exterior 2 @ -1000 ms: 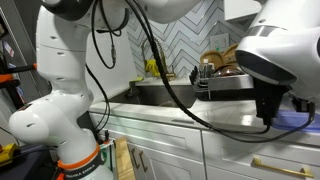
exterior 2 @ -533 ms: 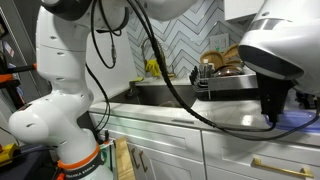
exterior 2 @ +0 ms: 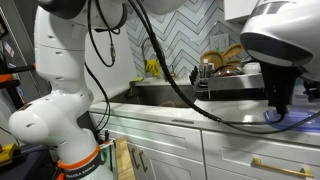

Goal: Pick up the clear bowl and put it on the light blue lid, pick up the light blue lid with a bowl on top and put it in the dishes drying rack

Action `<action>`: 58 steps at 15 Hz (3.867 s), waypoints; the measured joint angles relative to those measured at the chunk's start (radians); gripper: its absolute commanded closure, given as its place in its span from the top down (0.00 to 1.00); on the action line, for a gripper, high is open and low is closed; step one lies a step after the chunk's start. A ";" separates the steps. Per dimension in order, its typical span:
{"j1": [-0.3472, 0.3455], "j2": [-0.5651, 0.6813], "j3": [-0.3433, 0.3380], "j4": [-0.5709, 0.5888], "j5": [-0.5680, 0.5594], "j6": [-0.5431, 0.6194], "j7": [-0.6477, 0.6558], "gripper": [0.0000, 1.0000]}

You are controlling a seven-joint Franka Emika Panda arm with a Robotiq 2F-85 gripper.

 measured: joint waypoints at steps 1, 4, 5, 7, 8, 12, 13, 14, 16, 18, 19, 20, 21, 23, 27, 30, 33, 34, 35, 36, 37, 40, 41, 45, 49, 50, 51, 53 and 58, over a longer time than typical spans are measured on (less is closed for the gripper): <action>0.000 -0.012 -0.003 0.002 -0.002 -0.003 -0.007 1.00; 0.002 -0.018 -0.003 0.005 -0.002 -0.003 -0.005 1.00; 0.002 -0.015 -0.003 0.005 -0.002 -0.003 -0.005 1.00; 0.002 -0.012 -0.003 0.005 -0.003 -0.003 -0.005 1.00; 0.001 -0.009 -0.005 0.009 -0.003 -0.003 -0.001 1.00; -0.018 0.019 -0.023 0.042 -0.006 -0.024 0.008 1.00; -0.027 0.027 -0.028 0.053 -0.012 -0.042 0.012 1.00; -0.037 0.035 -0.035 0.066 -0.030 -0.069 0.023 1.00; -0.057 0.052 -0.049 0.090 -0.080 -0.111 0.048 1.00; -0.078 0.074 -0.061 0.115 -0.137 -0.148 0.081 1.00; -0.090 0.088 -0.065 0.128 -0.161 -0.166 0.095 1.00; -0.102 0.101 -0.067 0.142 -0.181 -0.185 0.106 1.00; -0.114 0.115 -0.068 0.155 -0.200 -0.204 0.119 1.00; -0.132 0.145 -0.068 0.181 -0.230 -0.239 0.144 1.00; -0.148 0.215 -0.051 0.226 -0.249 -0.282 0.199 1.00; -0.148 0.272 -0.019 0.256 -0.249 -0.288 0.241 1.00; -0.147 0.324 0.012 0.294 -0.249 -0.299 0.281 1.00; -0.146 0.340 0.018 0.308 -0.251 -0.304 0.293 1.00; -0.146 0.353 0.023 0.324 -0.256 -0.306 0.304 1.00; -0.146 0.365 0.026 0.338 -0.267 -0.309 0.316 1.00; -0.145 0.377 0.027 0.354 -0.284 -0.313 0.326 1.00; -0.141 0.405 0.028 0.394 -0.345 -0.318 0.356 1.00; -0.140 0.412 0.029 0.406 -0.364 -0.318 0.363 1.00; -0.139 0.439 0.038 0.445 -0.430 -0.320 0.384 1.00; -0.141 0.452 0.049 0.475 -0.462 -0.327 0.395 1.00; -0.141 0.455 0.052 0.480 -0.468 -0.329 0.396 0.94; -0.141 0.456 0.055 0.485 -0.474 -0.329 0.396 0.74; -0.142 0.457 0.058 0.492 -0.484 -0.332 0.399 0.69; -0.151 0.457 0.062 0.523 -0.501 -0.355 0.414 0.38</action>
